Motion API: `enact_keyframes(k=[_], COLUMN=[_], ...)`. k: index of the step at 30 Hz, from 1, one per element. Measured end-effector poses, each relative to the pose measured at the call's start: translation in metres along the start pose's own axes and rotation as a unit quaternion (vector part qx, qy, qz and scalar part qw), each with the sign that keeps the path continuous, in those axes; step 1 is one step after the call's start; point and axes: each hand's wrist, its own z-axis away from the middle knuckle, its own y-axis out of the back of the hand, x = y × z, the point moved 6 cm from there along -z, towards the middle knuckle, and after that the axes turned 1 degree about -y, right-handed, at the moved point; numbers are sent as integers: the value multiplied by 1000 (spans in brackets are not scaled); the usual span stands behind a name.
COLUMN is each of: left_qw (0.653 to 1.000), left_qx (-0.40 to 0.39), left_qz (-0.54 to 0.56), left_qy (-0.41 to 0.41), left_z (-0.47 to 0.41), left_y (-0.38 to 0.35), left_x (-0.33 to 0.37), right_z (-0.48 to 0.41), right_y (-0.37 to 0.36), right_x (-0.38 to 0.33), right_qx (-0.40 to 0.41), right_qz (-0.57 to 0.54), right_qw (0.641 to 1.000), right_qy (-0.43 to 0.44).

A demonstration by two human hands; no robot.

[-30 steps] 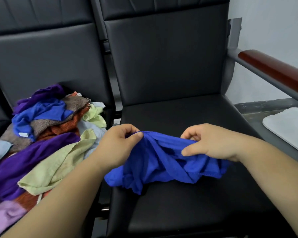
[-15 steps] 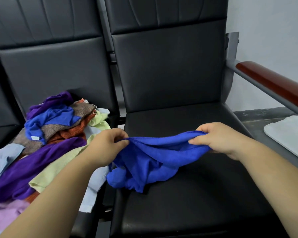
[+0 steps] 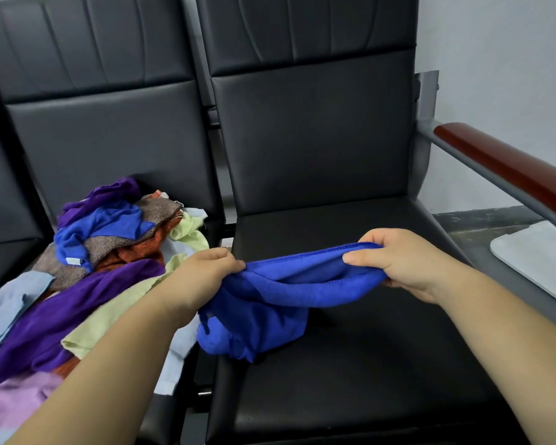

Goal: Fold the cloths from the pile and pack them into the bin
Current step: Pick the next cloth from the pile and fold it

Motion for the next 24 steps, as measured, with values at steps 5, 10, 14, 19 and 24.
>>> enact_keyframes(k=[5,10,14,19,24], left_qw=[994,987,985,991,974], left_qx=[-10,33,77,123,130], left_qz=[-110,-158,-151,-25,-148], left_qy=[11,2,33,46,-111], left_z=[2,4,4,1,9], left_y=[4,9,17,25,27], left_x=[-5,0,-5,-11,13], right_z=[4,5,6,6,3], right_y=[0,3,-3,-2,4], right_x=[-4,-10,-14,-14,-8], right_qx=[26,100,118,127,143], right_qz=[47,157,219,227,250], right_qw=[998,980,963,960,955], right_qy=[30,74,100,108,70])
